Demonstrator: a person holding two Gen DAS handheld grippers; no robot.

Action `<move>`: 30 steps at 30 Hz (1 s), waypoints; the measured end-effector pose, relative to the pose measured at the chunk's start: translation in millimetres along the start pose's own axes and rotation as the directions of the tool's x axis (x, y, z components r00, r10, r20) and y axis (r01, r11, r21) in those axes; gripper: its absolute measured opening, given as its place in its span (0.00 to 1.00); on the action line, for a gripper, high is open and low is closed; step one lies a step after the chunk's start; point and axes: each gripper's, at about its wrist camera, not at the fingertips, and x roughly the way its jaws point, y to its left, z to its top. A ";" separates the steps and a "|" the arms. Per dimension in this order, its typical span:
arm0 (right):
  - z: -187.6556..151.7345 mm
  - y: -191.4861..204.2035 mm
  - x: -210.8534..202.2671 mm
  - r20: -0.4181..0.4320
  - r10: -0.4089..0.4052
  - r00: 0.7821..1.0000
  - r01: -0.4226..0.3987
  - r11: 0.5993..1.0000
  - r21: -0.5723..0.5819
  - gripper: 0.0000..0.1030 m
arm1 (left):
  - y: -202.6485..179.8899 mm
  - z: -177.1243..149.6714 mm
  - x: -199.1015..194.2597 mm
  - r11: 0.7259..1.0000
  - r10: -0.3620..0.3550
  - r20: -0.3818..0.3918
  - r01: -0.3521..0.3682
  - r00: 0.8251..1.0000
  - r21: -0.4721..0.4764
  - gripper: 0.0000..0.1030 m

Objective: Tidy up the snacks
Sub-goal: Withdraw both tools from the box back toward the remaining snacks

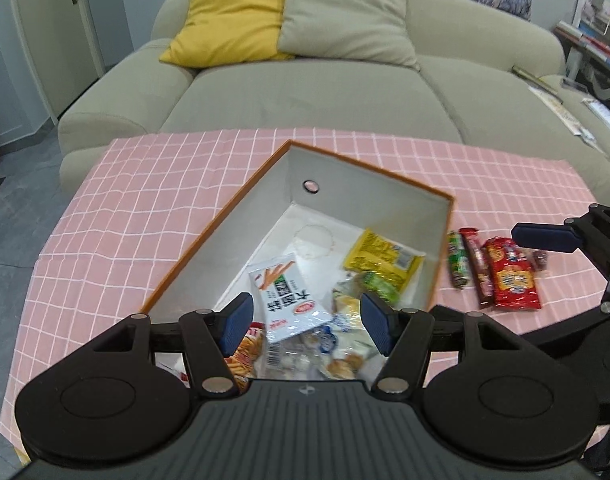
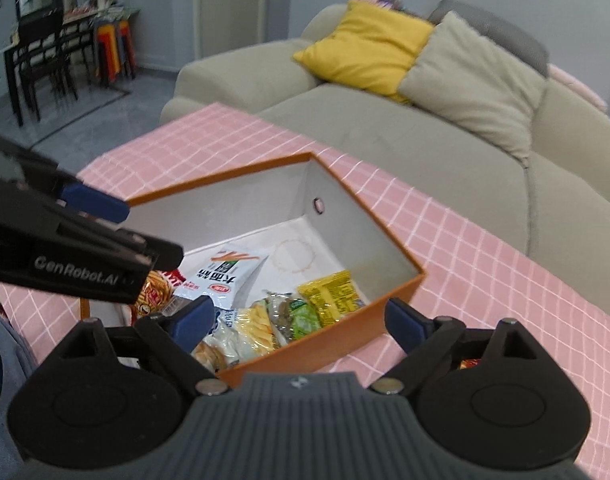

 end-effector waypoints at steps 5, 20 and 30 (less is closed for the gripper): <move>-20.8 -13.0 -22.9 0.045 -0.047 0.998 0.044 0.997 0.063 0.90 | -23.0 -14.9 -21.1 1.000 -0.019 0.056 0.018 0.998 0.008 0.72; -120.4 -66.0 -41.8 -0.041 -0.234 0.971 0.237 0.934 0.267 0.91 | -86.6 -58.6 -14.7 0.989 -0.143 0.038 0.142 0.989 0.034 0.73; -168.9 -98.1 -22.6 -0.157 -0.269 0.950 0.308 0.893 0.328 0.91 | -122.0 -66.3 16.4 0.974 -0.221 -0.013 0.221 0.975 0.057 0.73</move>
